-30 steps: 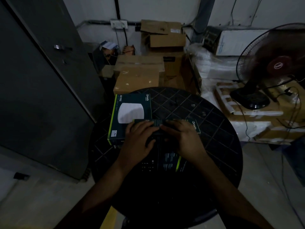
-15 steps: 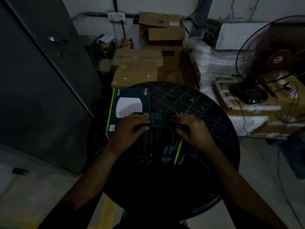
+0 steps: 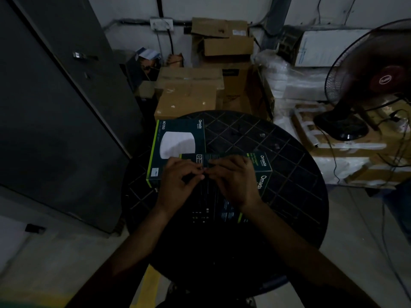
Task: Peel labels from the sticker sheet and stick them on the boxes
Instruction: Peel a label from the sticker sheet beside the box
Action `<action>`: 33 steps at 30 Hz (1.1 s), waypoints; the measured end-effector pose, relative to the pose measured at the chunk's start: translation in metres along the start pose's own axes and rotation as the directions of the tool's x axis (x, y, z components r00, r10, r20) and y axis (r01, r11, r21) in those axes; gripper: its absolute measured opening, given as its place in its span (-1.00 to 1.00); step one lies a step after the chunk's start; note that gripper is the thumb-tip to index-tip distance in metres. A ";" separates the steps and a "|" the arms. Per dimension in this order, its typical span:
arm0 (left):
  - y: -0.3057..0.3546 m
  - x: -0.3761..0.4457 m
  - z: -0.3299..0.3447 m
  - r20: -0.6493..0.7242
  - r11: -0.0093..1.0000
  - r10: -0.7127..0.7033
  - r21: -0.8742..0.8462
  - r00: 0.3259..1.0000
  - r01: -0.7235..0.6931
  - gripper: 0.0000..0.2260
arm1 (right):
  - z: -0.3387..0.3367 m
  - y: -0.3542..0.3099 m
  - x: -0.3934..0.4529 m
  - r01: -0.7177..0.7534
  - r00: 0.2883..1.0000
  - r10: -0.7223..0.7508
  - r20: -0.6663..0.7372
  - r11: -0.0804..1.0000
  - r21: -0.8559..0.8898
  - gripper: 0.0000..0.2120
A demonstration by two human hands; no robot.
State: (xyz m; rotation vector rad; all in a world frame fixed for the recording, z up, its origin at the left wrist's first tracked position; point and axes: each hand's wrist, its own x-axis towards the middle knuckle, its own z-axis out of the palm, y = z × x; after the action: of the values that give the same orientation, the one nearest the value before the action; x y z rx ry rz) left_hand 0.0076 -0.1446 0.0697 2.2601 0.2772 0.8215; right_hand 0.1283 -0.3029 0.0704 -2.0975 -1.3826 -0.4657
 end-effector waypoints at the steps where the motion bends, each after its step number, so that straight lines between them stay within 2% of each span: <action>1: 0.003 -0.001 0.001 -0.005 1.000 0.002 0.010 1.000 -0.002 -0.89 | 0.004 -0.006 0.001 -0.005 0.999 0.007 -0.051 0.999 0.037 -0.86; 3: 0.004 -0.003 0.000 0.000 1.000 0.002 -0.004 1.000 -0.002 -0.87 | 0.007 -0.010 0.000 -0.013 0.997 0.018 -0.077 0.998 0.063 -0.92; 7: -0.014 -0.006 -0.010 0.025 0.995 -0.042 -0.091 0.999 0.044 -0.82 | -0.007 0.003 -0.006 -0.021 1.000 0.021 0.004 0.986 0.166 -0.89; 11: -0.017 -0.008 -0.015 -0.005 0.977 -0.045 -0.210 0.999 0.043 -0.79 | -0.035 0.030 -0.027 -0.187 0.982 0.188 0.002 0.974 0.126 -0.81; 17: -0.021 -0.005 -0.016 -0.005 0.962 -0.094 -0.258 0.996 0.090 -0.85 | -0.039 0.045 -0.024 -0.244 0.965 0.260 -0.023 0.930 0.273 -0.82; 20: -0.022 -0.006 -0.016 -0.002 0.945 -0.124 -0.307 0.992 0.118 -0.89 | -0.046 0.060 -0.036 -0.293 0.931 0.357 -0.075 0.855 0.429 -0.88; 23: -0.021 -0.006 -0.015 0.015 0.937 -0.137 -0.321 0.990 0.135 -0.89 | -0.051 0.062 -0.036 -0.307 0.916 0.394 -0.075 0.808 0.502 -0.89; 26: -0.016 -0.001 -0.021 0.027 0.974 -0.102 -0.201 0.994 0.105 -0.87 | -0.052 0.070 -0.039 -0.331 0.900 0.428 -0.082 0.795 0.509 -0.88; 28: -0.006 0.008 -0.026 0.061 0.999 -0.022 0.026 0.998 0.020 -0.82 | -0.048 0.073 -0.049 -0.383 0.859 0.497 -0.125 0.784 0.489 -0.82; 30: 0.008 0.016 -0.024 0.170 0.946 0.053 0.306 0.984 -0.104 -0.65 | -0.042 0.070 -0.058 -0.436 0.797 0.589 -0.136 0.716 0.544 -0.76; 33: 0.026 0.023 -0.005 0.316 0.851 0.077 0.473 0.946 -0.227 -0.51 | -0.041 0.066 -0.057 -0.443 0.785 0.609 -0.114 0.680 0.584 -0.77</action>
State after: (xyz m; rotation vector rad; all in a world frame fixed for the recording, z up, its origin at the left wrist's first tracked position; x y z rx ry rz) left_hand 0.0218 -0.1512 0.1010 2.8926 0.1899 0.5218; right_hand 0.1669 -0.3895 0.0513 -1.7467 -0.5630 -0.1169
